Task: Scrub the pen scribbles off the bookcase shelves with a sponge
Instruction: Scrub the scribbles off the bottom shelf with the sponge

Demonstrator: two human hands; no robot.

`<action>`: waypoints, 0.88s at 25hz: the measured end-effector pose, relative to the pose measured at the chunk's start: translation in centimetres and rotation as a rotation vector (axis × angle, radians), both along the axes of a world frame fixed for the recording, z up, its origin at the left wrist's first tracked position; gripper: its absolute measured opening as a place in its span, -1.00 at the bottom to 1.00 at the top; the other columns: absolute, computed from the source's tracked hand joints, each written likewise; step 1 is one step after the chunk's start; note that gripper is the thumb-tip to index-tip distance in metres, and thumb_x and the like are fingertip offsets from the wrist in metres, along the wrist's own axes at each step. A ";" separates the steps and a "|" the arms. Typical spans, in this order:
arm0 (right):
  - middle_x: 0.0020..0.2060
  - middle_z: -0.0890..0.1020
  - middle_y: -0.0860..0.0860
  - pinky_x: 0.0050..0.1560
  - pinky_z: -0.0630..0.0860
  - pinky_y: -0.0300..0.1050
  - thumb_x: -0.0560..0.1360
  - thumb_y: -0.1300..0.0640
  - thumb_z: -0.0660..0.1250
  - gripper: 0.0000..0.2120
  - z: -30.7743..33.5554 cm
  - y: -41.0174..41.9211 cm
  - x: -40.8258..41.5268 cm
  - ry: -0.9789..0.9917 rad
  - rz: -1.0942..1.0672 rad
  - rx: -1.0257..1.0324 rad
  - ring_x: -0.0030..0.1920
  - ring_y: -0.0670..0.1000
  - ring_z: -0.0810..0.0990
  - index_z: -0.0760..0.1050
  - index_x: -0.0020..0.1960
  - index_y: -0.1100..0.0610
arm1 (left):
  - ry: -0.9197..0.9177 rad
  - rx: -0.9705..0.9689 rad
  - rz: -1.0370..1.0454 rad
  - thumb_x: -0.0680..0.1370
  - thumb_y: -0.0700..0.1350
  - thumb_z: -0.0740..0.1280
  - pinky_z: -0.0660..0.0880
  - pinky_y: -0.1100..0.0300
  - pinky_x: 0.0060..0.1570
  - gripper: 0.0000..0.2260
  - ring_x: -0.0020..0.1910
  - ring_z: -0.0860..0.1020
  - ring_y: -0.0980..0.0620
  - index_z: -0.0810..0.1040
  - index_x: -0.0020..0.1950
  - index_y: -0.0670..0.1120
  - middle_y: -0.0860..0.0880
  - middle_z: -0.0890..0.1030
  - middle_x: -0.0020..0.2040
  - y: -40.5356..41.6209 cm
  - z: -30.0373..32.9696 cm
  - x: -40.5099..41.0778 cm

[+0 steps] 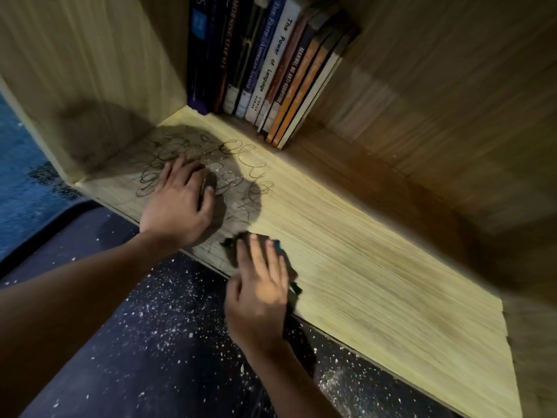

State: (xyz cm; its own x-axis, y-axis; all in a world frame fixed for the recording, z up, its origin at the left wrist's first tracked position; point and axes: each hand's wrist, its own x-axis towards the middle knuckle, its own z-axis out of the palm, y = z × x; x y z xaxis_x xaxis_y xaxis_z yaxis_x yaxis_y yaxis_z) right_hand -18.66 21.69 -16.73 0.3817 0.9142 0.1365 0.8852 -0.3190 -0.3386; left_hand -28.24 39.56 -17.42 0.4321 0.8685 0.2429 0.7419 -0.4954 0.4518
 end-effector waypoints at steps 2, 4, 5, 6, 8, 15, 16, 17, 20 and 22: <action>0.54 0.07 -0.10 0.53 -0.22 0.02 0.63 0.05 0.02 -0.53 1.3 2.9 -0.2 0.069 0.208 -0.120 0.54 -0.07 -0.16 0.14 0.53 -0.02 | -0.009 0.008 -0.009 0.59 0.14 -0.06 -0.06 0.02 0.53 -0.45 0.56 0.04 -0.01 0.38 0.43 -0.14 -0.12 0.34 0.48 0.1 -0.2 0.0; 0.54 0.06 -0.11 0.53 -0.24 -0.01 0.64 0.10 0.04 -0.55 2.4 2.9 1.6 0.170 0.390 -0.205 0.53 -0.12 -0.20 0.16 0.53 -0.03 | -0.011 0.010 -0.027 0.59 0.14 -0.05 -0.06 0.03 0.53 -0.44 0.56 0.04 -0.01 0.38 0.43 -0.15 -0.12 0.35 0.47 0.1 0.0 0.1; 0.54 0.08 -0.13 0.53 -0.25 -0.04 0.64 0.12 0.05 -0.55 2.4 1.7 3.4 0.186 0.471 -0.218 0.53 -0.13 -0.19 0.18 0.51 -0.06 | -0.019 0.007 -0.035 0.59 0.14 -0.05 -0.07 0.03 0.53 -0.44 0.56 0.03 0.00 0.38 0.43 -0.15 -0.12 0.35 0.48 0.2 0.1 0.1; 0.53 0.10 -0.15 0.53 -0.23 -0.03 0.64 0.13 0.07 -0.56 2.1 0.2 5.5 0.174 0.539 -0.219 0.54 -0.13 -0.18 0.21 0.49 -0.12 | -0.028 -0.002 -0.035 0.59 0.14 -0.05 -0.08 0.03 0.53 -0.44 0.56 0.02 0.01 0.37 0.43 -0.15 -0.12 0.34 0.48 0.1 0.3 0.0; 0.50 0.12 -0.21 0.54 -0.10 0.13 0.62 0.13 0.14 -0.55 1.7 -1.7 10.2 0.141 0.529 -0.203 0.54 -0.12 -0.13 0.26 0.41 -0.31 | -0.033 -0.027 -0.035 0.60 0.16 -0.07 -0.09 0.02 0.53 -0.44 0.56 -0.01 0.03 0.34 0.45 -0.12 -0.10 0.31 0.50 0.0 0.5 -0.4; 0.48 -0.04 -0.22 0.50 -0.33 0.03 0.57 0.27 0.13 -0.42 1.9 2.7 5.3 0.155 0.211 -0.243 0.51 -0.08 -0.25 0.12 0.47 -0.20 | 0.049 -0.073 -0.125 0.64 0.16 -0.05 -0.20 -0.02 0.52 -0.47 0.56 -0.19 0.04 0.17 0.55 -0.06 -0.07 0.11 0.58 -0.3 1.4 -0.6; 0.48 -0.03 -0.22 0.49 -0.34 0.05 0.56 0.31 0.10 -0.38 1.7 2.4 3.4 0.162 0.316 -0.253 0.52 -0.07 -0.25 0.12 0.46 -0.23 | 0.052 -0.078 -0.155 0.64 0.13 -0.03 -0.21 -0.02 0.53 -0.48 0.54 -0.26 0.03 0.09 0.57 -0.04 -0.06 0.00 0.59 -0.5 1.6 -0.9; 0.49 0.00 -0.22 0.48 -0.33 0.05 0.51 0.36 0.09 -0.32 1.6 1.6 2.4 0.151 0.411 -0.262 0.53 -0.07 -0.22 0.16 0.45 -0.25 | 0.042 -0.088 -0.196 0.64 0.10 0.00 -0.25 0.00 0.52 -0.47 0.52 -0.32 0.05 0.00 0.59 -0.01 -0.05 -0.12 0.59 -0.8 1.9 -1.1; 0.48 0.23 -0.17 0.46 -0.06 0.13 0.39 0.29 0.15 -0.37 1.2 0.0 4.6 -0.038 0.578 -0.156 0.53 -0.05 0.06 0.42 0.32 -0.27 | 0.117 -0.032 -0.348 0.55 0.16 -0.15 -0.52 0.20 0.38 -0.43 0.46 -0.43 0.10 -0.14 0.54 0.03 -0.10 -0.26 0.56 -0.1 2.4 -2.3; 0.42 0.35 -0.24 0.43 0.05 0.20 0.37 0.27 0.15 -0.38 1.2 -0.8 7.4 0.112 0.371 -0.031 0.49 -0.10 0.17 0.45 0.27 -0.30 | 0.189 -0.061 -0.316 0.49 0.21 -0.27 -0.54 0.18 0.34 -0.36 0.45 -0.48 0.08 -0.19 0.55 0.01 -0.09 -0.28 0.57 1.9 2.6 -3.6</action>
State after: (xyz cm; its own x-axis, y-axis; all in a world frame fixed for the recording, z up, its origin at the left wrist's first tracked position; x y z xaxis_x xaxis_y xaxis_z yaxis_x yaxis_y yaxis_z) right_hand -11.31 20.86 -15.57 0.0357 0.9959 0.0827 0.9006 0.0038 -0.4346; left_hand -31.86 41.42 -14.85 0.7137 0.6952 0.0853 0.6294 -0.6901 0.3573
